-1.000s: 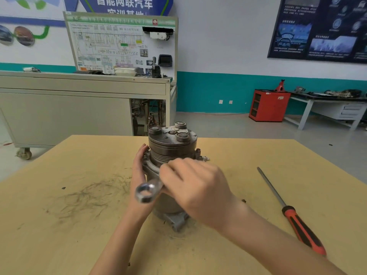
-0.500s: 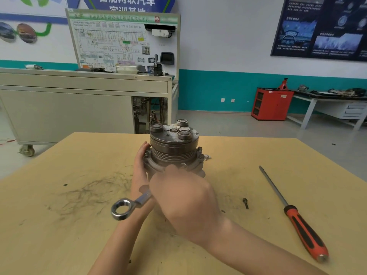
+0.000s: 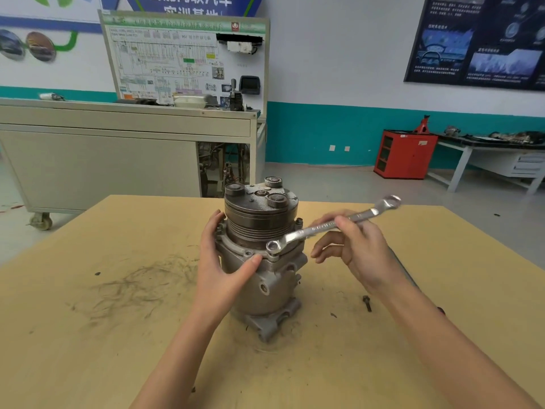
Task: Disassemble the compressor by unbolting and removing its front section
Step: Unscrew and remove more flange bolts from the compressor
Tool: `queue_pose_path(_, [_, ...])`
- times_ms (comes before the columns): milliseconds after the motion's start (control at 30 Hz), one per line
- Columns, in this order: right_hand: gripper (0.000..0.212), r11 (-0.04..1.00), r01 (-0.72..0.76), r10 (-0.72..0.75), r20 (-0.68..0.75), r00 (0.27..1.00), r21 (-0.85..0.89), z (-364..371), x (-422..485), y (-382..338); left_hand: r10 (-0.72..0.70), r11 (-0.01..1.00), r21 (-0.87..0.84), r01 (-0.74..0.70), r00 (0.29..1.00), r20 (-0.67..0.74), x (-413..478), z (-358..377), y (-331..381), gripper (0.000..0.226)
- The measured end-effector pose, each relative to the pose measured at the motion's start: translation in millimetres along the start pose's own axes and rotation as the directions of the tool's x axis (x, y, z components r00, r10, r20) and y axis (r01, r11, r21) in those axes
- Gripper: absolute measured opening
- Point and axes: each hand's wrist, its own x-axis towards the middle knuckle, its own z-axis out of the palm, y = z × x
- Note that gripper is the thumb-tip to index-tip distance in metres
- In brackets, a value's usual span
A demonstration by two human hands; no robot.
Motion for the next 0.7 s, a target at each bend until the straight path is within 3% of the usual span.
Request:
queue_pose_path(100, [0.032,0.973,-0.226,0.219,0.116,0.969,0.051,-9,21,5,-0.012,1.0,0.008,0.012,1.0,0.004,-1,-1,2,0.094])
queue_pose_path(200, [0.03,0.957,-0.26,0.236,0.173,0.956,0.13,-12,31,6,-0.033,0.999,0.019,0.032,0.999,0.003,-1,-2,2,0.095])
queue_pose_path(333, [0.036,0.979,-0.073,0.073,0.007,0.997,0.192,-7,27,-7,-0.043,0.999,0.013,0.043,0.999,0.012,-1,-2,3,0.095])
queue_pose_path(400, [0.038,0.993,0.109,-0.103,-0.136,0.985,0.037,-1,17,-20,-0.041,0.999,0.021,0.041,0.999,0.012,-2,-3,3,0.095])
queue_pose_path(467, [0.036,0.947,0.275,-0.301,-0.161,0.94,-0.165,11,6,-32,-0.036,0.999,0.025,0.036,0.999,0.009,-1,-2,2,0.094])
queue_pose_path(533, [0.032,0.774,0.486,-0.545,-0.038,0.837,-0.405,31,-5,-40,-0.034,0.999,0.028,0.034,0.999,0.006,0,-2,1,0.094])
queue_pose_path(600, [0.037,0.38,0.654,-0.736,0.215,0.642,-0.654,50,-12,-40,-0.024,0.999,0.039,0.024,1.0,-0.004,-1,-2,-1,0.094])
queue_pose_path(633, [0.038,0.165,0.667,-0.754,0.343,0.56,-0.727,60,-15,-38,-0.017,0.998,0.055,0.017,1.0,-0.005,-2,-3,-2,0.094])
queue_pose_path(700, [0.023,-0.133,0.596,-0.703,0.499,0.506,-0.792,77,-19,-32,-0.014,0.998,0.057,0.014,1.0,-0.005,0,-1,5,0.09])
